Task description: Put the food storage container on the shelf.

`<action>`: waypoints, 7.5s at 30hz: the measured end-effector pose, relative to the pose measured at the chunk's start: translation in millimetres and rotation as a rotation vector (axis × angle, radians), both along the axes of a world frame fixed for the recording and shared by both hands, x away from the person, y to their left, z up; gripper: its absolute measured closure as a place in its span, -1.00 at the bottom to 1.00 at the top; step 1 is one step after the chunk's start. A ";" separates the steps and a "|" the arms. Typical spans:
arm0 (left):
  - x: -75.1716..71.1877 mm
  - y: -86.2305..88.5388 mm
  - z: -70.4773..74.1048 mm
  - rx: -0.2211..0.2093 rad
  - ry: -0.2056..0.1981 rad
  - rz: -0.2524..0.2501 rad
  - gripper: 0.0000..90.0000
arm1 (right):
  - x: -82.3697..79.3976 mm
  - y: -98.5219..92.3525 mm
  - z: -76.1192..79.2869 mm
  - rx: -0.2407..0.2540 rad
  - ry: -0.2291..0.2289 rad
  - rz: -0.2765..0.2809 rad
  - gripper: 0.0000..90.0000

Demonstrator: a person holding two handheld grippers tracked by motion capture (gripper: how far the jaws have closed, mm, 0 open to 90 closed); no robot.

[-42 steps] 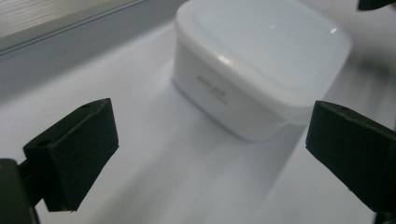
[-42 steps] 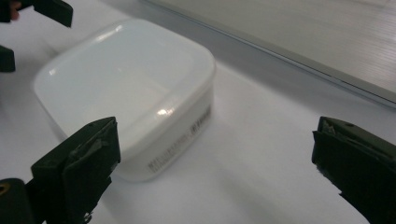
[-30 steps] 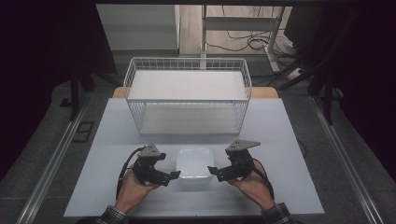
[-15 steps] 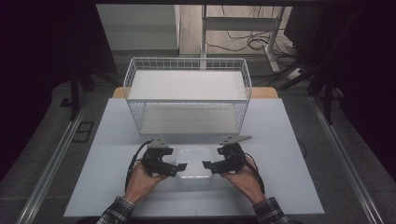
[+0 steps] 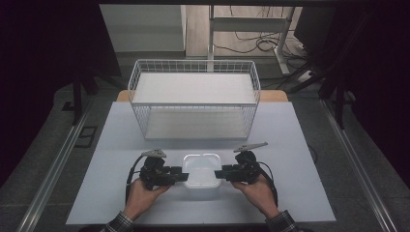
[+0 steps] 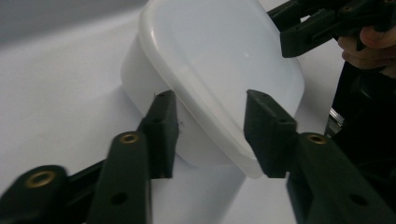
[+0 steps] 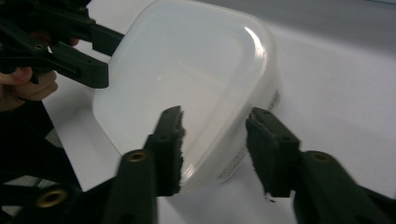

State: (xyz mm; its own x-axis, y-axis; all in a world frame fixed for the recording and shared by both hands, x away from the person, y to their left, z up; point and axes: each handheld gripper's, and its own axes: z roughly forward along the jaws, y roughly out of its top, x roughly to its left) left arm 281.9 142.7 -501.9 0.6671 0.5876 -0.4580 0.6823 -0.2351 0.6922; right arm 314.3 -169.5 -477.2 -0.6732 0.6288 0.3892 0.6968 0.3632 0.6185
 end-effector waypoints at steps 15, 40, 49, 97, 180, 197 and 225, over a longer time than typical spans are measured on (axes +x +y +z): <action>-2.6 -4.6 7.2 0.024 -0.066 0.117 0.76 | -17.5 -2.5 12.6 0.001 -0.168 -0.106 0.74; 13.8 13.7 77.2 0.008 -0.208 0.160 0.77 | 7.3 9.4 69.3 0.084 -0.301 -0.079 0.74; 24.3 22.1 115.5 0.011 -0.258 0.176 0.77 | 21.3 16.8 99.4 0.110 -0.333 -0.074 0.74; 143.7 32.4 195.1 0.002 -0.179 0.229 0.46 | 138.7 49.0 184.3 0.123 -0.263 -0.187 0.44; 83.2 23.6 137.9 0.088 -0.380 0.099 -0.91 | 85.8 41.1 135.7 -0.017 -0.492 -0.039 -1.00; 63.0 23.0 112.5 0.086 -0.357 0.077 -0.91 | 63.8 34.4 116.5 -0.009 -0.499 -0.005 -1.00; 25.3 21.2 39.9 0.061 -0.299 0.077 -0.89 | 32.1 23.2 56.3 -0.031 -0.485 0.012 -1.00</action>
